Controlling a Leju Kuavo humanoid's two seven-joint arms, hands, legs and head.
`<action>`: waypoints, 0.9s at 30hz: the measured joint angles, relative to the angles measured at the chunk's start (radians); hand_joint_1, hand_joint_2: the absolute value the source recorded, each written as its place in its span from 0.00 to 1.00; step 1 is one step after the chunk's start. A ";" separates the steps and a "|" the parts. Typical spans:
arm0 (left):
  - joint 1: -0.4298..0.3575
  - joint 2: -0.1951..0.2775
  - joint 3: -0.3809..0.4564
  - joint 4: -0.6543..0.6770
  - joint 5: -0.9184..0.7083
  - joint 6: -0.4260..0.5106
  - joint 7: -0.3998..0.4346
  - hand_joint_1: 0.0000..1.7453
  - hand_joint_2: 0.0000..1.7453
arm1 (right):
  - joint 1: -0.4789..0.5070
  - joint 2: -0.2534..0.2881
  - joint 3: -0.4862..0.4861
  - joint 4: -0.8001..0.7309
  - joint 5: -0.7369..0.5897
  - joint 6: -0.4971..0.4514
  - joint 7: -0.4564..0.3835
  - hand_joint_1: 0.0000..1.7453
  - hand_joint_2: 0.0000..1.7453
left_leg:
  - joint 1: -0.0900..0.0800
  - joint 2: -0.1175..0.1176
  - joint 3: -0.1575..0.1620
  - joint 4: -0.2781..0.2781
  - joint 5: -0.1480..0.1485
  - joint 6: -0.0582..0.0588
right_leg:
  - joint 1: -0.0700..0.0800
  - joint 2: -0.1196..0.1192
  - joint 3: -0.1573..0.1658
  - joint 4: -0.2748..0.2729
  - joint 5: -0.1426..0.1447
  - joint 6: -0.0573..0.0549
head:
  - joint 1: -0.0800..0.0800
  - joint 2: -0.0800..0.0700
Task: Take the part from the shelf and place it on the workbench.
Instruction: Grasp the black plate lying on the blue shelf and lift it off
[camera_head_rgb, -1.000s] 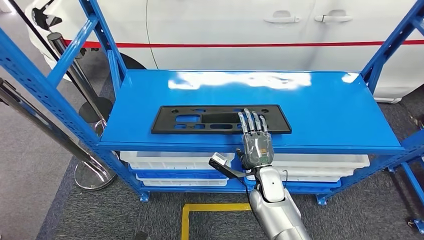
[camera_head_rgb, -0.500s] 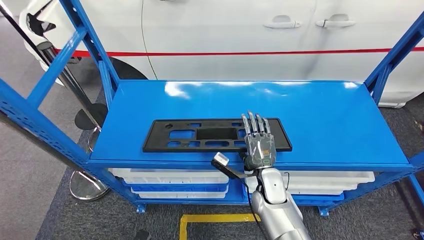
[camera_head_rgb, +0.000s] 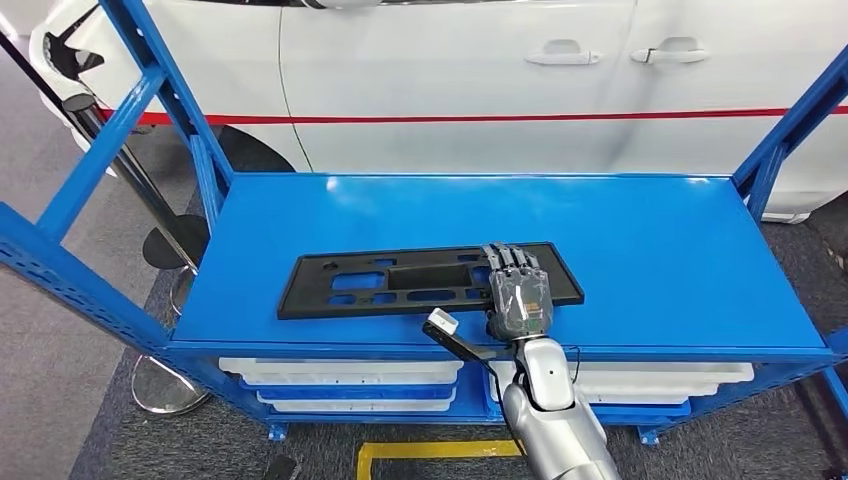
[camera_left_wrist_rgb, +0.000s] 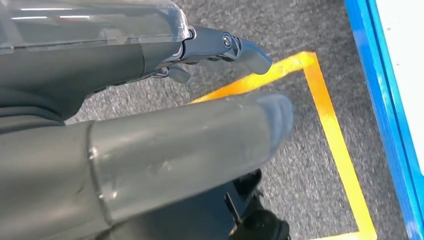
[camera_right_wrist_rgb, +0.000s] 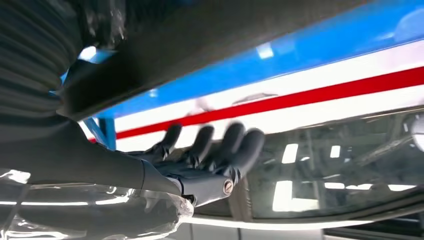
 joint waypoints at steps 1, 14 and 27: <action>-0.002 -0.001 0.000 0.000 0.001 0.001 -0.003 0.00 0.00 | -0.001 0.000 -0.001 -0.004 0.000 0.000 -0.003 1.00 1.00 | 0.003 0.001 0.004 -0.007 0.003 0.005 | 0.000 -0.001 -0.004 0.012 -0.011 0.005 | 0.000 0.000; -0.031 -0.006 0.001 0.000 0.050 0.056 -0.034 0.00 0.00 | -0.001 -0.005 -0.031 -0.052 -0.015 0.000 -0.060 1.00 1.00 | 0.003 -0.002 0.009 0.012 -0.022 -0.011 | 0.000 -0.002 -0.043 0.016 0.021 0.000 | 0.000 0.000; -0.049 -0.003 0.001 -0.001 0.066 0.093 -0.061 0.00 0.00 | -0.004 0.015 -0.080 -0.125 -0.063 0.000 -0.142 1.00 1.00 | -0.004 0.001 -0.002 0.035 -0.017 0.000 | 0.008 -0.004 -0.033 0.011 0.021 -0.025 | 0.000 0.000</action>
